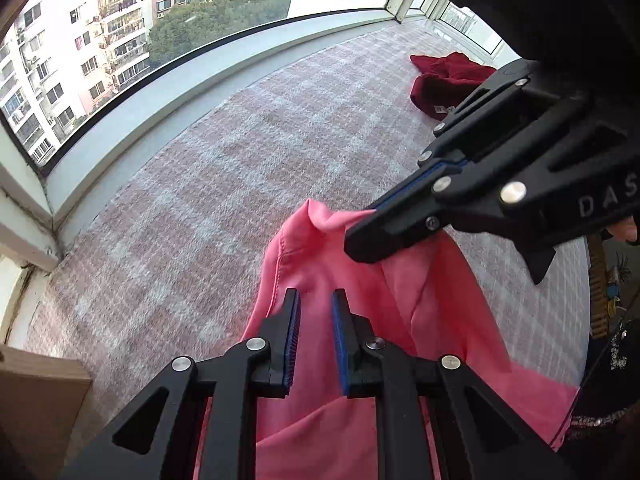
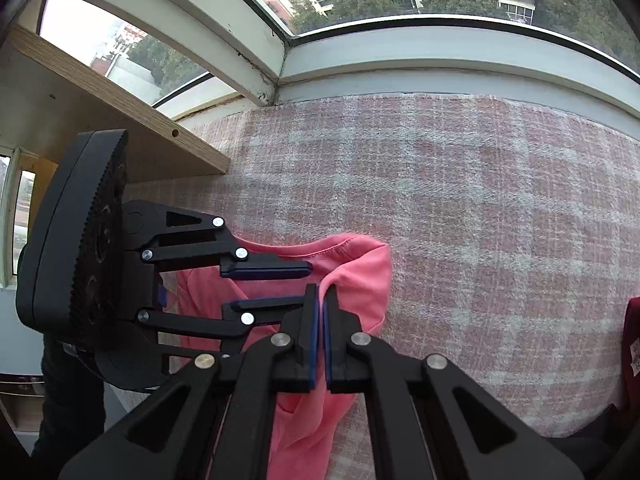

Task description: Fold clothes

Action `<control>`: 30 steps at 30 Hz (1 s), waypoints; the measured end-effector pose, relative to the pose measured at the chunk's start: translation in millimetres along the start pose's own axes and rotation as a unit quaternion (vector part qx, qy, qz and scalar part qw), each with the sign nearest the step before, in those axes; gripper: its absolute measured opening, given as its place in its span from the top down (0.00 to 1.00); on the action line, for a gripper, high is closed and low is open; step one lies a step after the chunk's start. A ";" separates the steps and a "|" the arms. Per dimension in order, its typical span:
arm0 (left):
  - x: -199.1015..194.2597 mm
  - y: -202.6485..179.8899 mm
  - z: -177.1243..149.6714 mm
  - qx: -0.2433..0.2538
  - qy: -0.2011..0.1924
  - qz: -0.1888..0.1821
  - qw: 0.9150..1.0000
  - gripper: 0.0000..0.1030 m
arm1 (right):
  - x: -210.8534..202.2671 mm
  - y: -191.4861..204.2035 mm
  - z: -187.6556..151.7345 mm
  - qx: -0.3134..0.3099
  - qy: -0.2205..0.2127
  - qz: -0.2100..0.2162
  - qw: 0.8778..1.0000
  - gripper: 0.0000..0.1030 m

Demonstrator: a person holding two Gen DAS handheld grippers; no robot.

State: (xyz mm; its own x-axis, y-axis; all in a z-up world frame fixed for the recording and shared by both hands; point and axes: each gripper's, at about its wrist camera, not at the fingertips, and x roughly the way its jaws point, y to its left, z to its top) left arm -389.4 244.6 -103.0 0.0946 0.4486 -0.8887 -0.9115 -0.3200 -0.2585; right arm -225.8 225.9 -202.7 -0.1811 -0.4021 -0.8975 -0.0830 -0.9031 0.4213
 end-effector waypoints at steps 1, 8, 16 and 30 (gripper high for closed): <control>-11.0 3.1 -10.4 -0.010 -0.002 0.002 1.000 0.85 | 2.5 1.1 0.9 0.002 0.001 0.000 1.000 0.98; -37.2 -66.5 -64.8 0.025 -0.014 -0.012 0.999 0.75 | 41.2 5.1 17.2 0.032 0.045 -0.036 0.998 0.82; -3.2 -125.9 -61.9 0.106 0.012 0.032 0.994 0.65 | 20.1 0.5 10.9 0.051 0.045 -0.034 0.997 0.70; -64.9 -20.1 -108.0 -0.148 -0.067 -0.030 0.986 0.98 | -9.9 -8.5 -110.8 -0.032 0.020 -0.031 0.999 0.62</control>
State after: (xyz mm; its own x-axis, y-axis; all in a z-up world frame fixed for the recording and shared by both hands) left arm -334.0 131.8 -81.0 0.0728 0.5734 -0.8160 -0.7477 -0.5101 -0.4251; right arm -114.7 220.8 -211.9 -0.1378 -0.3492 -0.9269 -0.0298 -0.9339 0.3563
